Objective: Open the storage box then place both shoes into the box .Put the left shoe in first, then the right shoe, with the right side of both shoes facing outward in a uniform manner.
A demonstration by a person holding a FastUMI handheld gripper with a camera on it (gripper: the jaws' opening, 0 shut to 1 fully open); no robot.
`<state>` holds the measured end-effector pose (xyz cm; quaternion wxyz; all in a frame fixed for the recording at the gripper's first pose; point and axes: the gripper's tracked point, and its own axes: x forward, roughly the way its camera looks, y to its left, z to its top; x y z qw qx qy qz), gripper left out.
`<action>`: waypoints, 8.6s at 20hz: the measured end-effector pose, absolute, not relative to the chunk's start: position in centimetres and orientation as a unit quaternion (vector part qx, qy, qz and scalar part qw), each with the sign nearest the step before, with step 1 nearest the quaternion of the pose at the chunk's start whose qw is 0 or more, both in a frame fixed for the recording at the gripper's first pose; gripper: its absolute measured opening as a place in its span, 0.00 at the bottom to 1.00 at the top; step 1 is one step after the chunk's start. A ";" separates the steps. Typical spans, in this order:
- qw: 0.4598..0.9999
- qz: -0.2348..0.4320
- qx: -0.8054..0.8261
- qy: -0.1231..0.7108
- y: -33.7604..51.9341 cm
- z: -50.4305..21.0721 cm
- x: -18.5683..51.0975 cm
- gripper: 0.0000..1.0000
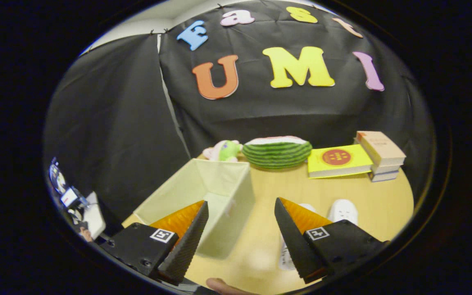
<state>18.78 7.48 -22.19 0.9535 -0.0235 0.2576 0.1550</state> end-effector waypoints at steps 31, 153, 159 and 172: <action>0.831 0.066 0.014 0.552 -1.7 -38.0 18.5 0.05; 0.892 0.001 0.109 0.439 -6.7 -21.1 16.7 0.05; 0.894 0.046 0.189 0.403 1.1 -15.3 16.7 0.05; 0.890 0.032 0.275 0.362 17.3 -18.9 17.9 0.05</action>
